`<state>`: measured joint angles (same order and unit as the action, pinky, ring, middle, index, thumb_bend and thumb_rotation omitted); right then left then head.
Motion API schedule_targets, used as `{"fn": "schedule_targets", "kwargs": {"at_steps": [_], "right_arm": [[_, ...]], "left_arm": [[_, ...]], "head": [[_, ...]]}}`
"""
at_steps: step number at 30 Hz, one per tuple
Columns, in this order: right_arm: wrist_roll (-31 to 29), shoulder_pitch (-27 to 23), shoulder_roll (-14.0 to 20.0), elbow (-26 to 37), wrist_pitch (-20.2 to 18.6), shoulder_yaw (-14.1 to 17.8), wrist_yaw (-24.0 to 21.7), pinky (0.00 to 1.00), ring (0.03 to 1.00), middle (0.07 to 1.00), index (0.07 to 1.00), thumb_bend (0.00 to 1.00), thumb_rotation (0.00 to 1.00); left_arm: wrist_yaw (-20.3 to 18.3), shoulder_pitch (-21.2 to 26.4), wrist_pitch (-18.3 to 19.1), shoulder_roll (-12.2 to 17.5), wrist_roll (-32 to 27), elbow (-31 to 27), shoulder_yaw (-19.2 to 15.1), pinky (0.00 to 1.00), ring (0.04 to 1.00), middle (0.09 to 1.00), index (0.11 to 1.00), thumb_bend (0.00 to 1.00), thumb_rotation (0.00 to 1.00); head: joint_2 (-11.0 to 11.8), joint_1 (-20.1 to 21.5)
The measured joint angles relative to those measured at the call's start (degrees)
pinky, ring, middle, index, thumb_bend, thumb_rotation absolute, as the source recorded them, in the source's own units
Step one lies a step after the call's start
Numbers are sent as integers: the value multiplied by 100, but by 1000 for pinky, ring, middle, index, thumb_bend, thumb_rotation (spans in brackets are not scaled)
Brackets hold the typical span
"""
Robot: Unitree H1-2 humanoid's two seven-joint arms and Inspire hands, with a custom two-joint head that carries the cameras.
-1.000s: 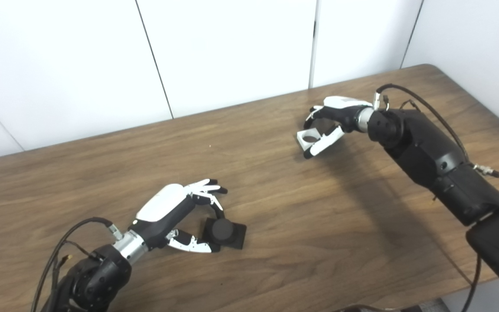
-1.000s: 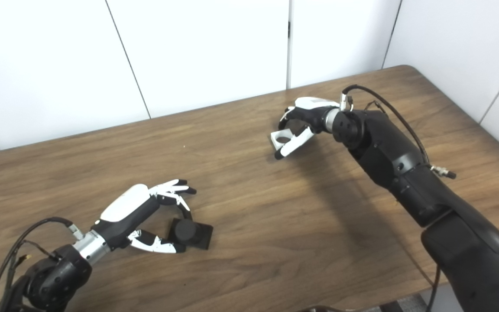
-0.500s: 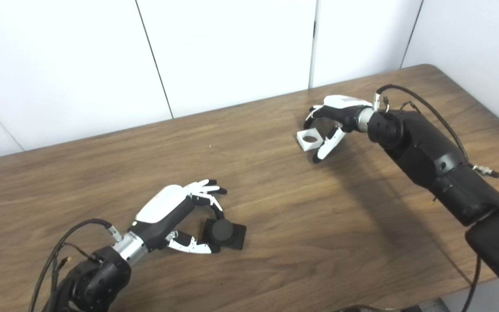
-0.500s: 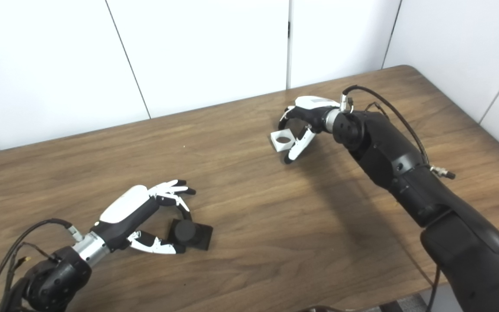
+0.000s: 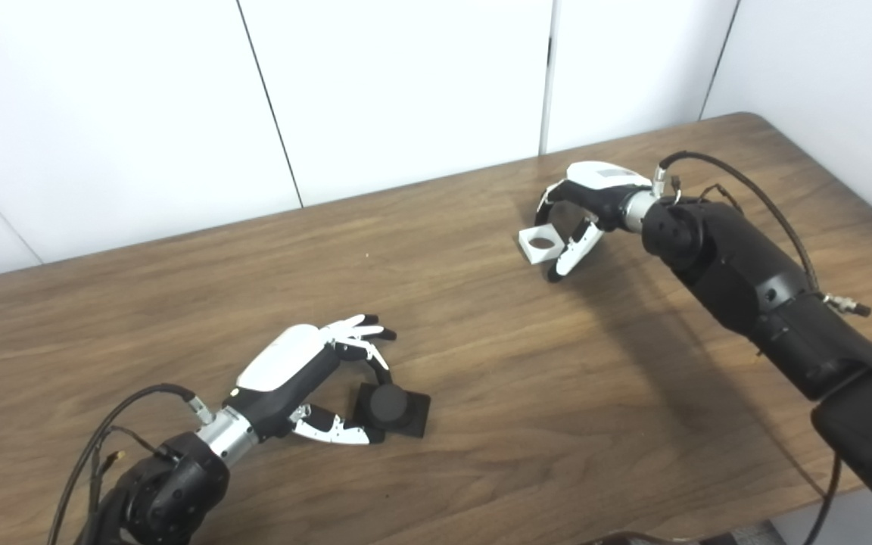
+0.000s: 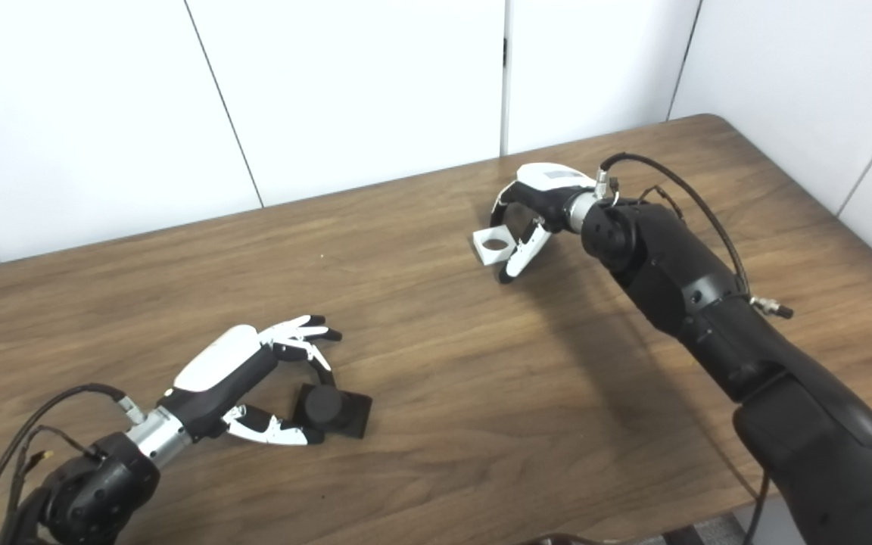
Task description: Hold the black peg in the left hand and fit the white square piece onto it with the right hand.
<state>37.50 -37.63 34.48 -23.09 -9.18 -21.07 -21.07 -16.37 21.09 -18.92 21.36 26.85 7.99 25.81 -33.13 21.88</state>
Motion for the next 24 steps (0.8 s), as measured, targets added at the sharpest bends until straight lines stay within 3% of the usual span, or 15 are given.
{"fn": "schedule_targets", "kwargs": {"at_steps": [1,2,4,24], "right_arm": [[0,6,0,0,0,0,20,936,917,879,645,684,241],[0,13,-4,0,0,4,51,939,917,875,545,569,183],[-5,23,-19,-6,0,17,90,938,912,870,507,525,160],[10,-6,-137,-188,122,16,616,916,874,823,486,514,144]], "left_arm": [[-1,0,3,0,0,-2,0,936,958,873,490,522,72],[-2,-2,6,0,0,-4,0,935,957,873,490,522,72],[-1,-7,9,0,0,-7,-2,934,956,874,490,522,71],[-6,-14,39,0,0,-25,0,934,957,876,490,522,73]], "head": [[0,0],[-9,-9],[-9,-9],[-35,-35]]}}
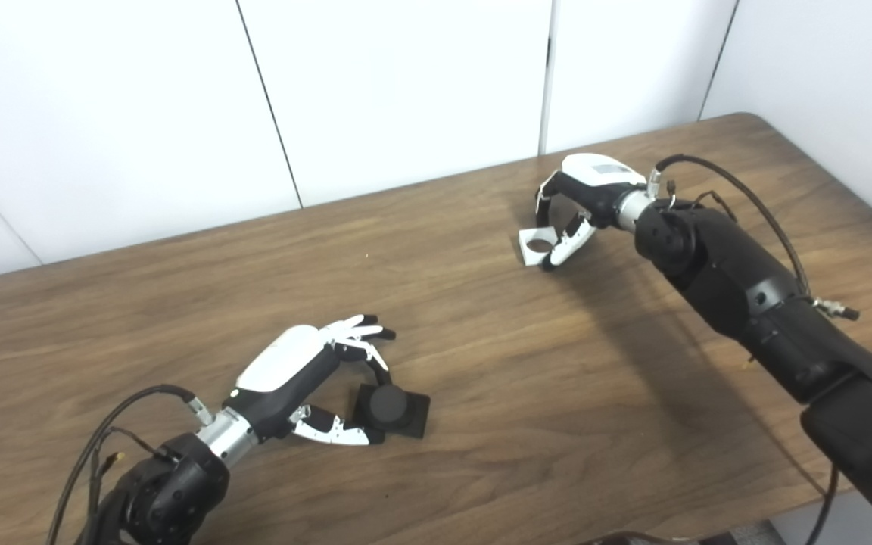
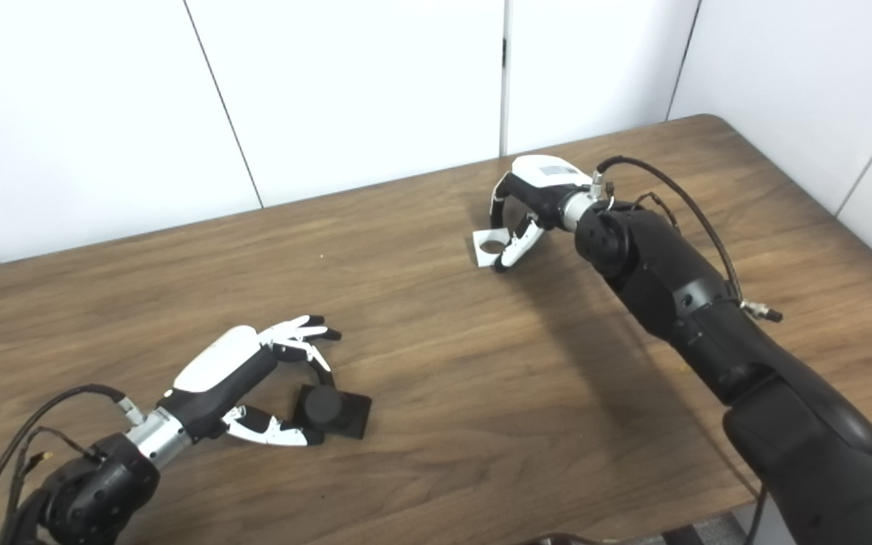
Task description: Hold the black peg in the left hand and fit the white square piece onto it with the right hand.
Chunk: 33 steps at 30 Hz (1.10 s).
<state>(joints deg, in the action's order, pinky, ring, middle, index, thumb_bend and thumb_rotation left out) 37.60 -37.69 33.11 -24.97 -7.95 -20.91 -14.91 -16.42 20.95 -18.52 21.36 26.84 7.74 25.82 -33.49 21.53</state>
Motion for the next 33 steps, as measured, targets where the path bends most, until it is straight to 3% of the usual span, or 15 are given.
{"fn": "schedule_targets", "kwargs": {"at_steps": [6,13,20,33], "right_arm": [[0,19,0,24,1,3,51,917,875,818,485,515,141],[28,230,4,373,25,86,187,995,885,806,483,515,139],[-214,760,-34,1181,-2,596,207,969,878,799,483,516,138],[-441,1412,-201,2980,-9,993,147,897,872,800,482,516,142]], "left_arm": [[0,0,4,0,0,-3,0,942,959,877,490,522,73],[-4,2,-9,0,-9,-10,0,939,957,874,490,522,72],[-16,28,-25,-3,-13,19,1,933,959,875,490,521,78],[-56,79,125,-16,-15,50,7,941,962,883,491,519,82]], "head": [[-61,-26],[-106,-114],[-141,-246],[-281,-545]]}}
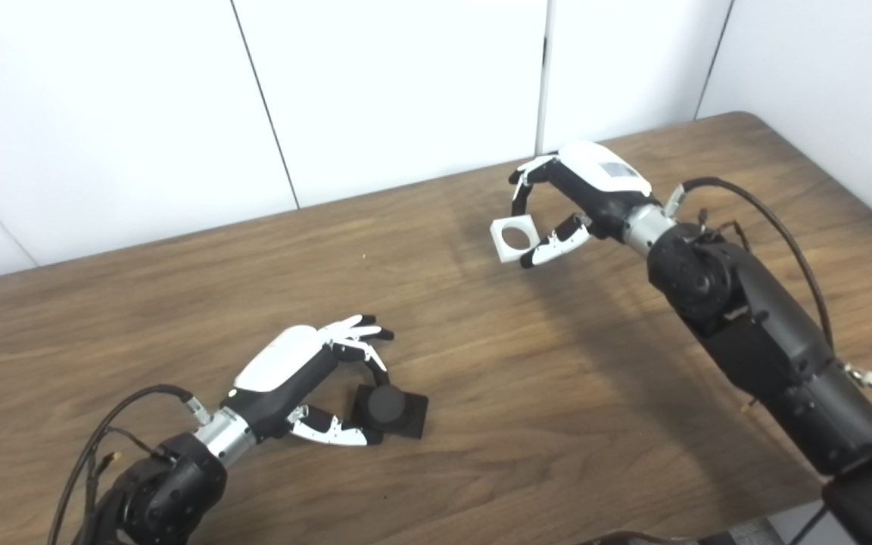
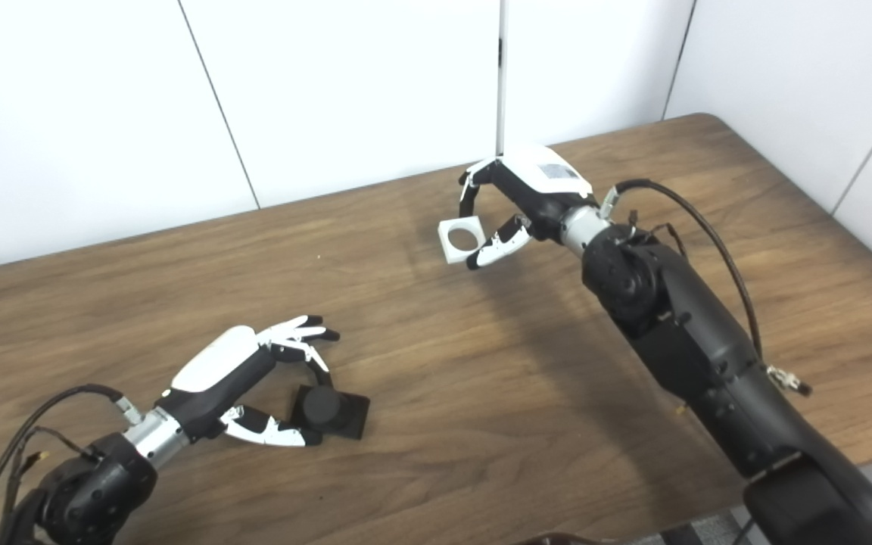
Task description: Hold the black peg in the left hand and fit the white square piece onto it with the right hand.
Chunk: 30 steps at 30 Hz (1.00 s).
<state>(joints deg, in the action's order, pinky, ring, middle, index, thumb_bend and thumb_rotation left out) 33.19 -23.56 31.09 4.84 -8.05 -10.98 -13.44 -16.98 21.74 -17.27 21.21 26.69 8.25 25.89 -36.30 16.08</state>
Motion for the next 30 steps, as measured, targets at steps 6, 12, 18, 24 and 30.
{"fn": "schedule_targets", "kwargs": {"at_steps": [6,12,18,24,30], "right_arm": [[-76,319,-112,776,-62,158,-85,845,868,799,481,517,142],[-46,736,-456,1640,-251,263,-126,817,872,796,481,517,141],[27,952,-611,2200,-452,231,-418,882,883,797,481,517,140],[205,976,-848,2821,-585,97,-724,878,875,786,481,518,137],[335,1171,-1007,3131,-583,0,-939,918,868,783,481,519,138]], "left_arm": [[-61,16,12,-7,0,27,-4,944,961,881,491,520,82],[-62,24,12,-68,0,84,-19,952,963,881,491,520,80],[-67,31,17,-110,-1,121,-32,958,965,884,491,519,83],[-75,41,36,-131,10,121,-29,960,967,885,491,519,84],[-86,62,52,-156,24,126,-24,956,970,887,491,519,83]], "head": [[-62,-114],[-114,-246],[-176,-404],[-246,-624],[-316,-843]]}}
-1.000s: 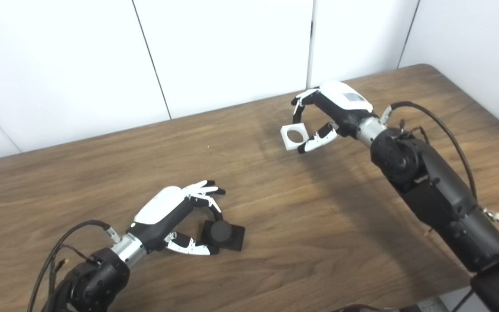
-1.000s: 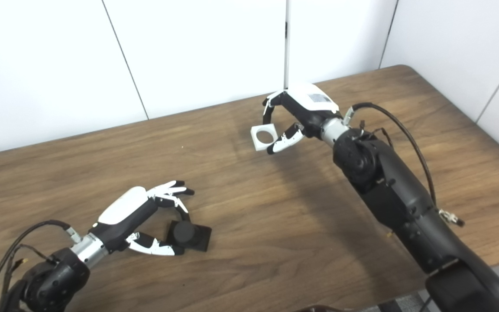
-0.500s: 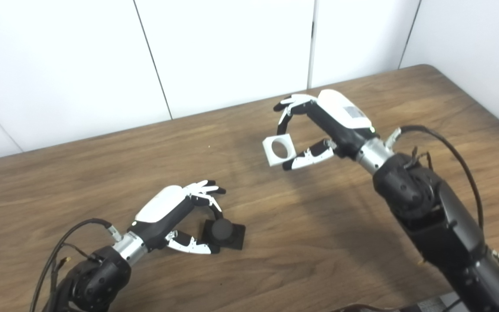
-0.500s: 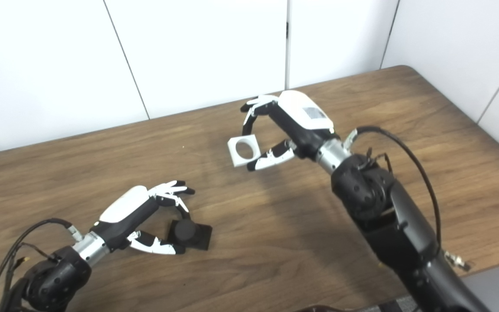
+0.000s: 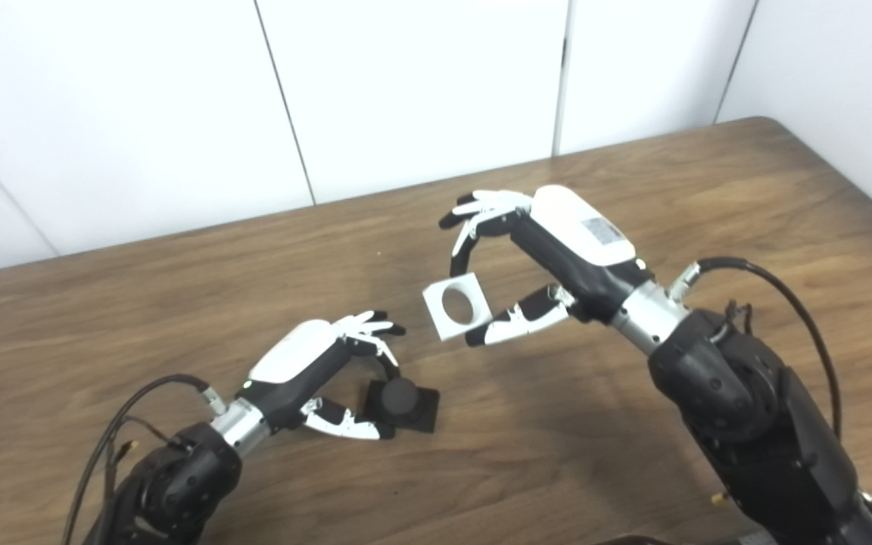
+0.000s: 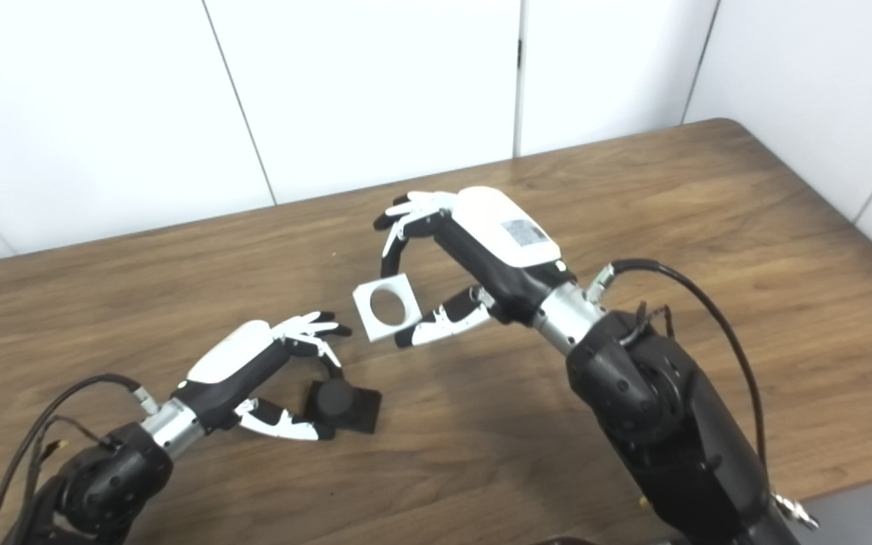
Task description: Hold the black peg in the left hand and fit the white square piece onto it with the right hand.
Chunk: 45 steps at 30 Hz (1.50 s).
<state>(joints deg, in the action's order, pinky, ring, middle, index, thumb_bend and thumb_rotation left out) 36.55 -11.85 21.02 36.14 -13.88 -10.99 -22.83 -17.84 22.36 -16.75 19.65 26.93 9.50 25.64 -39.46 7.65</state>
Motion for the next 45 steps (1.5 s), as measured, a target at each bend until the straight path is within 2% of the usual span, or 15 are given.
{"fn": "schedule_targets", "kwargs": {"at_steps": [6,10,19,28,45], "right_arm": [[87,156,-246,37,29,-103,-21,938,867,782,481,518,138],[108,159,-271,40,43,-154,-71,987,879,788,481,518,138],[99,157,-392,31,171,-325,-168,949,893,794,481,518,137],[91,111,-375,-190,343,-426,-210,955,883,788,481,519,137],[63,44,-360,-694,519,-404,-208,941,877,789,481,518,138]], "left_arm": [[-13,33,155,-76,41,-2,15,957,972,888,491,518,84],[-13,47,231,-136,84,-4,20,957,973,889,491,519,83],[5,65,286,-227,203,-4,22,954,975,888,491,518,84],[17,59,449,-320,256,-33,26,962,977,887,491,517,87],[23,42,526,-341,335,-113,37,955,972,884,491,517,87]], "head": [[-44,-193],[-88,-369],[-167,-826],[-194,-871],[-255,-958]]}}
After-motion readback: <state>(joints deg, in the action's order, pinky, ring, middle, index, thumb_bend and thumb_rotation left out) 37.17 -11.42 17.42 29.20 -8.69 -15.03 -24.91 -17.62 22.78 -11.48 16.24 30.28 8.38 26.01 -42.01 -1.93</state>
